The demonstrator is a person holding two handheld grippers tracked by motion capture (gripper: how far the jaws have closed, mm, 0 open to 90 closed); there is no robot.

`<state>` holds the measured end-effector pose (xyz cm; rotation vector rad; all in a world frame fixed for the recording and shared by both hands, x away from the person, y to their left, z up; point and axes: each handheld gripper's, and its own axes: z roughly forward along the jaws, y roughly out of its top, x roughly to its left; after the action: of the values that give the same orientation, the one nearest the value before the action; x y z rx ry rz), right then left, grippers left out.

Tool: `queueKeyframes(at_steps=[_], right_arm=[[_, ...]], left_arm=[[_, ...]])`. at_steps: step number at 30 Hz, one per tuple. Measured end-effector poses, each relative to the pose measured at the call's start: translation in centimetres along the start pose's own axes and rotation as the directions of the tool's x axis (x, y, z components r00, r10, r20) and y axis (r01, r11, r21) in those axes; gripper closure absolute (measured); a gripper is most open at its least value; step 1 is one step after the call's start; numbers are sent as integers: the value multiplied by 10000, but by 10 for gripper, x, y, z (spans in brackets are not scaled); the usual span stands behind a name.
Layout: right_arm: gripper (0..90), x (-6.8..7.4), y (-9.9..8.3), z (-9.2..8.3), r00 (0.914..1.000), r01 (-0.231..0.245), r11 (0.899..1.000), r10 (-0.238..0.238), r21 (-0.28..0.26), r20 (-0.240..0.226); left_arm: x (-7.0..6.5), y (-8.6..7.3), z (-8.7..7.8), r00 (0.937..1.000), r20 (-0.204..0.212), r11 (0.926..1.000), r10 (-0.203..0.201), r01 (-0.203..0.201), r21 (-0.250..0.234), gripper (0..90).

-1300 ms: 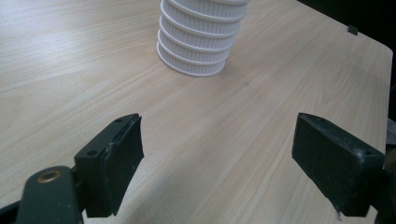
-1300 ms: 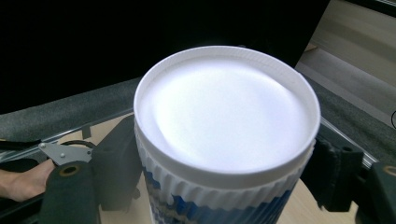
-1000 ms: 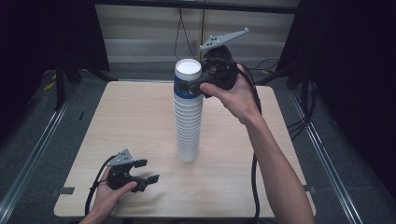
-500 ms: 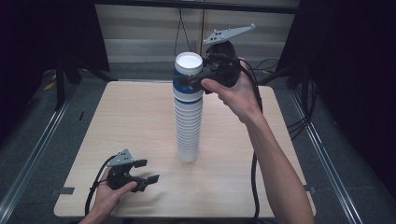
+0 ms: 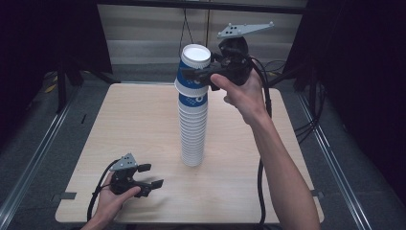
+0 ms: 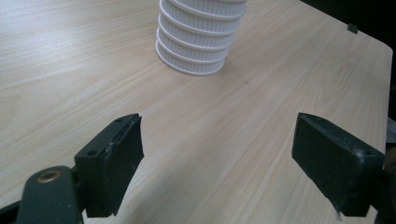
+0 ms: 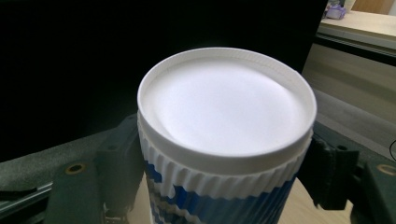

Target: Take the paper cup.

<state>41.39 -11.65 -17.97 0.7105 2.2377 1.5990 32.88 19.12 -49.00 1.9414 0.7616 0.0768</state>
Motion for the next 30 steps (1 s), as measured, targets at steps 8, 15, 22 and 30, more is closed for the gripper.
queueKeyframes(at_steps=[8,15,22,30], right_arm=[[260,2,2,-5,9999,-73,9986,79,-530,112],[262,1,1,-10,9997,-175,9948,193,-1006,164],[262,2,3,-14,9995,-201,9906,233,-1354,223],[263,0,5,-24,9991,-353,9865,388,-1599,189]], left_arm=[[0,0,0,10000,37,10000,-29,29,-2,165],[0,0,0,10000,16,10000,-26,26,-7,165],[0,0,0,10000,3,10000,-21,21,-8,165],[0,0,0,10000,-8,10000,-18,18,15,165]])
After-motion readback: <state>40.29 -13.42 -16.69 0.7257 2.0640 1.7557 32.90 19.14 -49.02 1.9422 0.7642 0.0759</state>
